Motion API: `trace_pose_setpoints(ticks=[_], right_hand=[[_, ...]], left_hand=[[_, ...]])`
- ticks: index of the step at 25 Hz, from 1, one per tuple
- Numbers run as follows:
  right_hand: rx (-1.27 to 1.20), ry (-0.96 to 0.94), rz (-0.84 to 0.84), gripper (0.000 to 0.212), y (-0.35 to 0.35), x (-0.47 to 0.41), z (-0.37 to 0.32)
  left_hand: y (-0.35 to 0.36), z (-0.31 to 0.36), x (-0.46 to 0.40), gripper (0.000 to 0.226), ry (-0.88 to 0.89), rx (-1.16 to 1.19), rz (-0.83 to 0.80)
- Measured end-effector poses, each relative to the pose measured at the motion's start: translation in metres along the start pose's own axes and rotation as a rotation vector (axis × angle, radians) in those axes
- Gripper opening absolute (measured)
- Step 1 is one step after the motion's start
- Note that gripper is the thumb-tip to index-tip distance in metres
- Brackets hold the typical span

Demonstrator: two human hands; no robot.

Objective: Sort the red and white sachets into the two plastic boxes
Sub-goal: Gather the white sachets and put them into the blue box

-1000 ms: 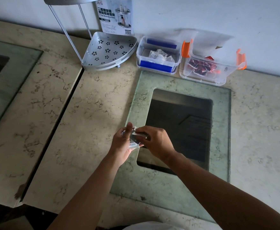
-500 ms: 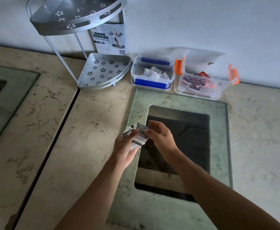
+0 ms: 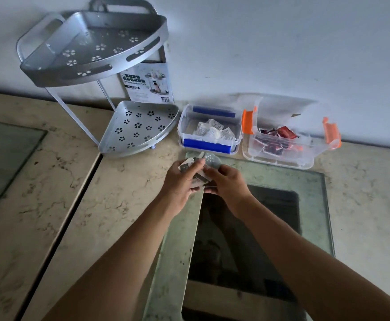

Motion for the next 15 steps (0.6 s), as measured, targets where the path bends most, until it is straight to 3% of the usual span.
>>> trace_pose_setpoints(ticks=[2, 6, 10, 15], right_hand=[[0.022, -0.079, 0.056, 0.022, -0.001, -0.029, -0.023], [0.108, -0.196, 0.201, 0.018, -0.011, -0.092, -0.055], [0.382, -0.181, 0.388, 0.039, -0.023, -0.139, -0.069], [0.396, -0.093, 0.303, 0.025, -0.022, -0.174, -0.071]], left_hand=[[0.0, 0.028, -0.025, 0.04, 0.054, -0.031, -0.006], [0.004, 0.071, -0.088, 0.045, 0.134, -0.238, 0.0], [0.015, 0.09, -0.151, 0.033, 0.197, -0.52, 0.095], [0.027, 0.088, -0.214, 0.026, 0.21, -0.777, 0.086]])
Point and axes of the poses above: each hand's wrist, its own x-axis away from the middle knuckle, its own y-axis out of the palm, z = x × y, the point moved 6 cm from there along -x, towards the middle knuckle, and after that the axes turned 15 degrees about -x, right-handed, at the moved point
